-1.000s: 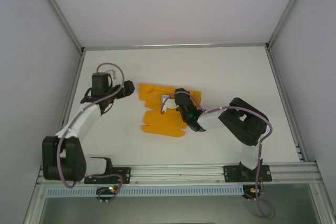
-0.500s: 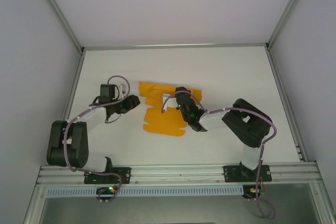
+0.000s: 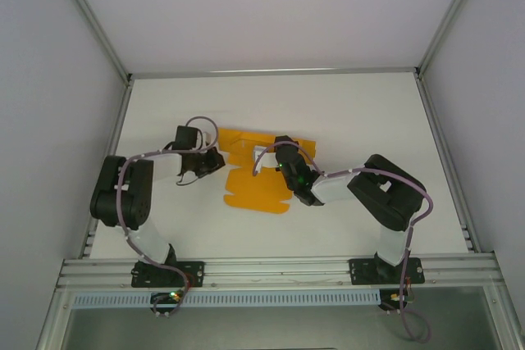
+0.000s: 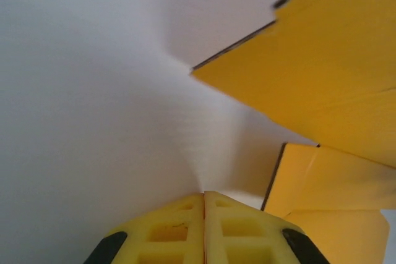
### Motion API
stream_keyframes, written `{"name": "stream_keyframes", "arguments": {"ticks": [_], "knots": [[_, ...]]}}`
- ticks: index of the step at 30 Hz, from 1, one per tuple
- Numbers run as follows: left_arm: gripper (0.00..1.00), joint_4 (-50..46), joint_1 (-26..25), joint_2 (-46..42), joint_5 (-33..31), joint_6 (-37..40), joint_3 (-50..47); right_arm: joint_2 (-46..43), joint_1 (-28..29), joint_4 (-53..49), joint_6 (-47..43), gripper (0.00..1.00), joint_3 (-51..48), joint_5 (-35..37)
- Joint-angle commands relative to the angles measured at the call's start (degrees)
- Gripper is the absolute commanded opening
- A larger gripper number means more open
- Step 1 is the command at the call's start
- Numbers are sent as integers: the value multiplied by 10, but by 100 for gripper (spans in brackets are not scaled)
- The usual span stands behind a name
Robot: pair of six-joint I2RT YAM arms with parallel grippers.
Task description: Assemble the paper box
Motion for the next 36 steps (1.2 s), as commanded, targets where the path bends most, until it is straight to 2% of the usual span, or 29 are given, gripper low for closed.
{"name": "stream_keyframes", "arguments": {"ticks": [1, 4, 10, 16, 20, 24, 27, 33, 36], "knots": [[6, 35, -14, 31, 37, 16, 25, -15, 4, -18, 16, 0, -4, -3], [3, 86, -17, 36, 88, 3, 17, -17, 5, -24, 21, 0, -4, -3], [2, 145, -31, 4, 131, 7, -7, -16, 7, -32, 28, 0, -1, -1], [3, 152, -52, 25, 136, 12, 8, -20, 15, -25, 37, 0, -4, 7], [5, 202, -70, 59, 139, -7, 13, -24, 20, -38, 54, 0, -4, 7], [4, 211, -85, 85, 122, -9, 17, -24, 21, -31, 60, 0, -5, 9], [4, 197, -103, 89, 62, 12, 14, -23, 22, -31, 66, 0, -6, 10], [4, 100, -138, 92, -23, 71, 36, -22, 21, -20, 67, 0, -8, 14], [4, 89, -148, 89, -22, 80, 38, -23, 21, -26, 65, 0, -8, 13]]}}
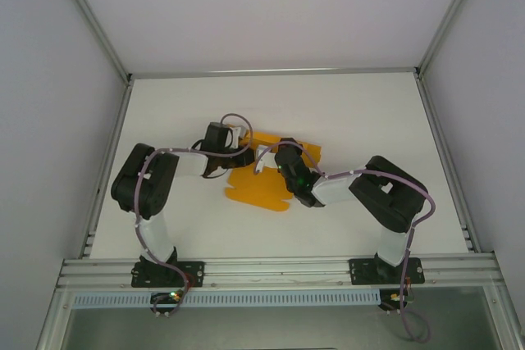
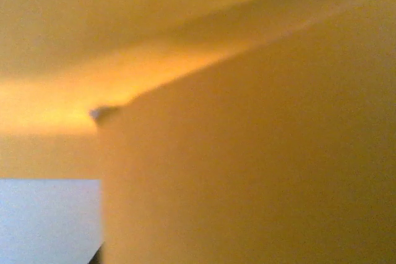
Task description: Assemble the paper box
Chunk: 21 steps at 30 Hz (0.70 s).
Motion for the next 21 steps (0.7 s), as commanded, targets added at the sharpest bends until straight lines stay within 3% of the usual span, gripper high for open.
{"name": "stream_keyframes", "arguments": {"ticks": [1, 7, 10, 12, 14, 16, 18, 21], "knots": [[4, -61, -18, 8, -15, 35, -3, -13, 12, 9, 12, 0, -2, -39], [24, -75, -9, -136, 7, 58, -57, -26, -5, 39, -38, 0, -13, -49], [34, -127, 11, -239, -26, 62, -79, -51, -10, 30, -53, 0, -14, -67], [46, -175, 26, -300, -61, 63, -82, -68, -12, 25, -59, 0, -16, -80], [68, -219, 48, -350, -103, 50, -78, -82, -12, 17, -64, 0, -20, -99], [73, -247, 75, -390, -135, 43, -74, -90, -12, 19, -72, 0, -26, -119], [99, -266, 109, -408, -158, 44, -67, -91, -13, 29, -82, 0, -31, -133], [100, -278, 171, -390, -152, 44, -39, -87, -15, 35, -89, 0, -33, -145]]}}
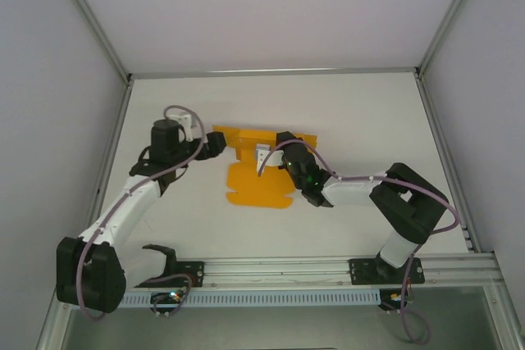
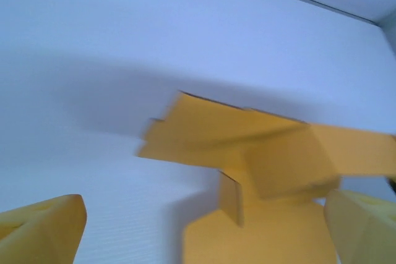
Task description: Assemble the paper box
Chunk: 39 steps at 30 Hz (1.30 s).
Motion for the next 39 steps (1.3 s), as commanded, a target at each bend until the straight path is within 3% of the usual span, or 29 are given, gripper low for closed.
{"name": "stream_keyframes", "arguments": {"ticks": [1, 7, 13, 17, 23, 27, 33, 38, 39], "knots": [[100, -55, 57, 31, -25, -2, 38, -3, -4, 22, -20, 0, -12, -36], [100, -14, 108, 163, 32, 34, 115, 20, -5, 46, -34, 0, -11, -45], [92, 83, 112, 287, 267, 65, 154, 20, -8, 14, -21, 0, -5, -45], [85, 203, 99, 299, 398, 34, 117, 23, -10, 8, -16, 0, -1, -39], [70, 213, 83, 294, 447, 39, 83, 18, -14, -19, 1, 0, 7, -25], [62, 163, 63, 262, 421, 67, 45, 12, -18, -26, 11, 0, 9, -22], [56, 10, -9, 202, 245, 193, 45, 6, -22, -40, 19, 0, 15, -16], [32, -61, -38, 232, 159, 207, 99, 6, -19, -40, 27, 0, 19, -6], [23, -76, -45, 237, 133, 203, 109, 5, -19, -43, 28, 0, 19, -3]]}}
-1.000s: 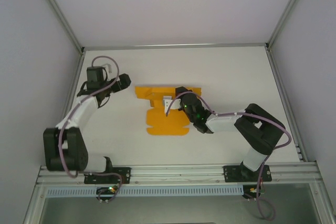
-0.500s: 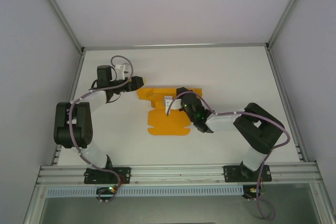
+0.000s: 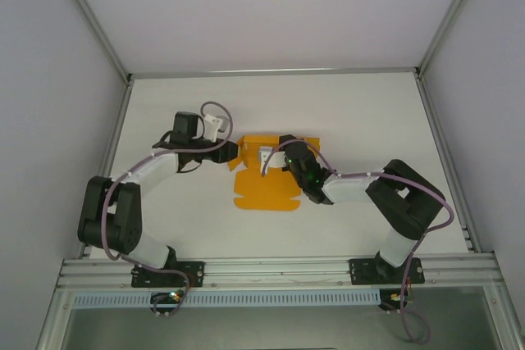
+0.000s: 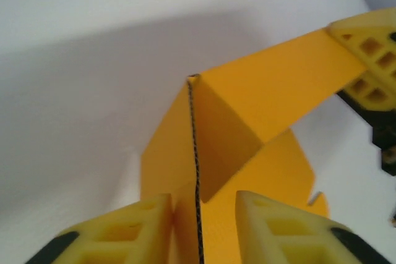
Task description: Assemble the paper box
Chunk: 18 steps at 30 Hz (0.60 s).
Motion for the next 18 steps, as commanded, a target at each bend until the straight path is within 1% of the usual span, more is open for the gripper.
{"name": "stream_keyframes", "arguments": {"ticks": [1, 2, 3, 6, 7, 8, 9, 10, 11, 14, 18], "knots": [[16, -97, -19, 21, -124, 24, 44, -14, 5, -7, 18, 0, 17, 18], [10, -111, -30, 23, -169, 15, 54, -15, 6, -8, 18, 0, 16, 17], [6, -129, -42, 24, -218, 4, 65, -16, 8, -8, 18, 0, 15, 18], [7, -156, -58, 30, -304, -40, 87, -16, 12, -6, 21, 0, 17, 27], [7, -159, -58, 34, -312, -57, 92, -15, 14, -9, 25, 0, 18, 29], [7, -157, -76, 36, -309, -72, 95, -13, 16, -9, 28, 0, 21, 32], [7, -152, -82, 39, -307, -89, 95, -11, 18, -8, 31, 0, 22, 34], [8, -148, -89, 40, -294, -90, 96, -9, 19, -9, 32, 0, 22, 34], [11, -142, -98, 40, -284, -88, 96, -6, 20, -7, 33, 0, 22, 36], [16, -141, -125, 35, -269, -83, 100, 3, 23, -1, 33, 0, 24, 45], [17, -144, -143, 26, -258, -108, 107, 8, 24, 11, 31, 0, 24, 44]]}}
